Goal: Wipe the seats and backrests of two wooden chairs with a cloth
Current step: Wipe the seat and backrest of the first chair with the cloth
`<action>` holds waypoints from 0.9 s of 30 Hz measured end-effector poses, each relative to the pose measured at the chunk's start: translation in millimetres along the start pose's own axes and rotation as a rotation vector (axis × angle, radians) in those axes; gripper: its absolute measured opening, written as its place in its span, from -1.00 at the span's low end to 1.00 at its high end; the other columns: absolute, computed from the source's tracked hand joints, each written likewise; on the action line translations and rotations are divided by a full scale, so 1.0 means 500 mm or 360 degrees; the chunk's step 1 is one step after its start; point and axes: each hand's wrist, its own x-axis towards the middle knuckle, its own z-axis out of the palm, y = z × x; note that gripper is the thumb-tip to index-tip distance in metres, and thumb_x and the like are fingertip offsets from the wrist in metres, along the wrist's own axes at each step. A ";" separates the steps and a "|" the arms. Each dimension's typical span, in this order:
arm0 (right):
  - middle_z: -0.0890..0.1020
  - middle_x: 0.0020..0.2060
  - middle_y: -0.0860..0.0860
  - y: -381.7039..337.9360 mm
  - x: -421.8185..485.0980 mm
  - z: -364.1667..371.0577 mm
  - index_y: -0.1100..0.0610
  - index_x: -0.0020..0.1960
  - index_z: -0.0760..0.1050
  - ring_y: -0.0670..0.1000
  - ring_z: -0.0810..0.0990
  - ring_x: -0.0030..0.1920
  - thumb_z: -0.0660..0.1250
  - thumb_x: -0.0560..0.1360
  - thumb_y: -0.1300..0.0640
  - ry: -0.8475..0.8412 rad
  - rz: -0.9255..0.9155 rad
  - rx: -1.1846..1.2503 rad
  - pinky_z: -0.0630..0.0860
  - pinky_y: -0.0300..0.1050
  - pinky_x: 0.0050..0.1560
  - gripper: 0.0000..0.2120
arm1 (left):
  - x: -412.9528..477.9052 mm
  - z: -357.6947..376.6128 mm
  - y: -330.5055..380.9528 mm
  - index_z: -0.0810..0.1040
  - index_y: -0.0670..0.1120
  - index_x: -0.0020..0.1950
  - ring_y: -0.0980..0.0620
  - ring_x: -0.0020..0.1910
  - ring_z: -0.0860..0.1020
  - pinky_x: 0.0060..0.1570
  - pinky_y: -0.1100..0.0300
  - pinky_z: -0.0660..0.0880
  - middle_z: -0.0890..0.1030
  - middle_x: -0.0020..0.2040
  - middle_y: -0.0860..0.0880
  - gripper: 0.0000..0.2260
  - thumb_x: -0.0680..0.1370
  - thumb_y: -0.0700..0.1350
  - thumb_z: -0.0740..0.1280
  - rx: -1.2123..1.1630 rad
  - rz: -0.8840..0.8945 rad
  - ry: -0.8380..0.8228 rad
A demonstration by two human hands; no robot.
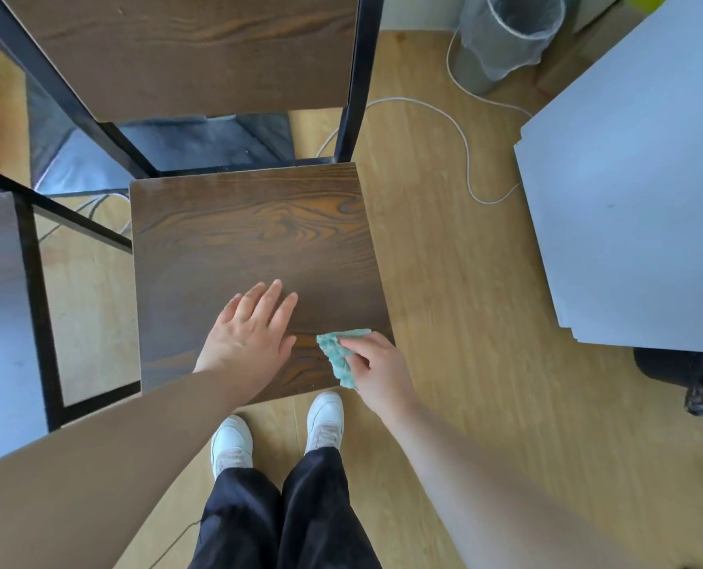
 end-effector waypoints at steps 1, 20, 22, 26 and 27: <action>0.57 0.11 -0.09 -0.013 0.022 -0.010 0.06 0.20 0.62 -0.08 0.57 0.11 0.26 0.56 0.27 0.0084 0.0031 0.0099 0.48 -0.31 0.12 -0.71 | 0.009 -0.006 -0.006 0.39 -0.15 0.45 -0.22 0.39 0.39 0.34 -0.17 0.37 0.39 0.44 -0.20 -0.43 0.50 0.04 0.39 -0.0002 -0.0002 0.0009; 0.56 0.22 0.01 -0.225 0.508 -0.045 0.05 0.30 0.55 0.04 0.58 0.15 0.20 0.62 0.22 0.0499 0.0423 0.0250 0.61 -0.17 0.01 -0.69 | 0.209 -0.074 -0.216 0.00 -0.01 0.59 -0.08 0.56 0.01 0.52 -0.01 0.05 0.04 0.60 -0.06 -0.43 0.63 0.15 0.04 -0.0111 -0.0488 0.0088; 0.55 0.21 0.02 -0.232 0.516 -0.029 0.06 0.30 0.55 0.06 0.57 0.17 0.21 0.61 0.22 0.0508 0.0396 0.0194 0.60 -0.08 0.11 -0.69 | 0.202 -0.067 -0.232 0.01 -0.01 0.59 -0.08 0.56 0.02 0.52 -0.01 0.05 0.05 0.60 -0.06 -0.43 0.63 0.15 0.04 -0.0109 -0.0505 0.0068; 0.52 0.21 0.03 -0.264 0.526 -0.001 0.06 0.29 0.55 0.07 0.55 0.17 0.22 0.61 0.21 0.0375 0.0292 0.0123 0.60 -0.06 0.12 -0.70 | 0.175 -0.053 -0.255 0.03 -0.01 0.59 -0.08 0.56 0.04 0.52 -0.02 0.07 0.06 0.59 -0.06 -0.44 0.63 0.15 0.06 -0.0120 -0.0531 0.0005; 0.51 0.22 0.02 -0.276 0.526 0.009 0.05 0.30 0.55 0.05 0.55 0.17 0.22 0.61 0.20 0.0318 0.0255 0.0061 0.60 -0.10 0.11 -0.70 | 0.168 -0.050 -0.260 0.03 -0.01 0.59 -0.09 0.56 0.04 0.52 -0.02 0.07 0.06 0.59 -0.06 -0.44 0.63 0.15 0.05 -0.0119 -0.0533 -0.0009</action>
